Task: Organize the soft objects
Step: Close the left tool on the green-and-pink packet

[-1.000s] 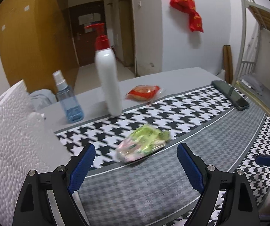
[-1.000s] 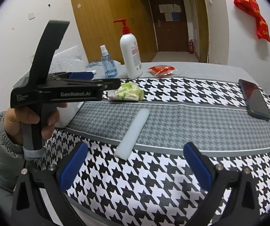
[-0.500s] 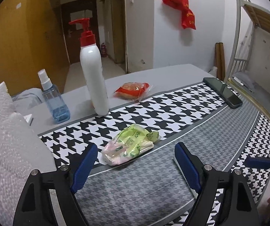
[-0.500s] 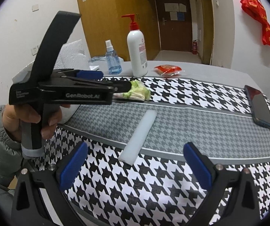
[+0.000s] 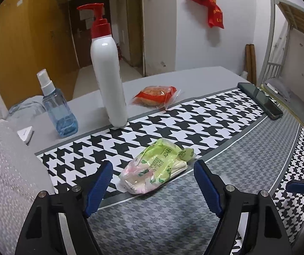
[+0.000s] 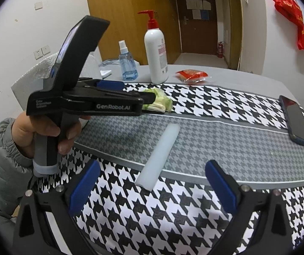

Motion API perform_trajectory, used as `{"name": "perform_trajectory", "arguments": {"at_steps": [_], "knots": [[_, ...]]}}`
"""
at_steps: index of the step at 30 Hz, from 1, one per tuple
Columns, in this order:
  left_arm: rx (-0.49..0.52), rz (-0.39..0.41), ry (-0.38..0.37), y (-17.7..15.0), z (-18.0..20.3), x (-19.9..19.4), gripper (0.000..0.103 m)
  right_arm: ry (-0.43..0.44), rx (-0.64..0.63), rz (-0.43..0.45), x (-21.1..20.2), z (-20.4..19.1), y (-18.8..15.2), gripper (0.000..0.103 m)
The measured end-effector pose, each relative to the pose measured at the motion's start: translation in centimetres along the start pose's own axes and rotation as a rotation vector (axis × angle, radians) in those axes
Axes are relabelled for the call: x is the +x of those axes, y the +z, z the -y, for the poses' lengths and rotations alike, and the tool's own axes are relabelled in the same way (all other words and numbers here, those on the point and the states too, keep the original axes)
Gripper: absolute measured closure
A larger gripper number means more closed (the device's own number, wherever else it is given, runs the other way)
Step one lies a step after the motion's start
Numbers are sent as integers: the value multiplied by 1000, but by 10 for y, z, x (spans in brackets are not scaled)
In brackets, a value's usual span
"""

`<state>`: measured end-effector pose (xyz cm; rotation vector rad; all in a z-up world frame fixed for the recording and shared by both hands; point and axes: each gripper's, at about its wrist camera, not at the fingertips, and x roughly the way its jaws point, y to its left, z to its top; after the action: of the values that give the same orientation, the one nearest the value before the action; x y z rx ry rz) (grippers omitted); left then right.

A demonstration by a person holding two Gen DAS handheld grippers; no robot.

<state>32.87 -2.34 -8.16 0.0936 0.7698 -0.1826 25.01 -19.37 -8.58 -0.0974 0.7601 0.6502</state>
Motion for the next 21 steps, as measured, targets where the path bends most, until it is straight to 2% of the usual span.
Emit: {"name": "perform_trajectory", "arguments": {"at_steps": [3, 10, 21], "knots": [[-4, -6, -19, 0, -3, 5, 24, 1, -7, 0, 1, -2, 1, 3], [9, -44, -33, -3, -6, 21, 36, -2, -15, -9, 5, -1, 2, 3], [26, -56, -33, -5, -4, 34, 57, 4, -17, -23, 7, 0, -2, 3]]}}
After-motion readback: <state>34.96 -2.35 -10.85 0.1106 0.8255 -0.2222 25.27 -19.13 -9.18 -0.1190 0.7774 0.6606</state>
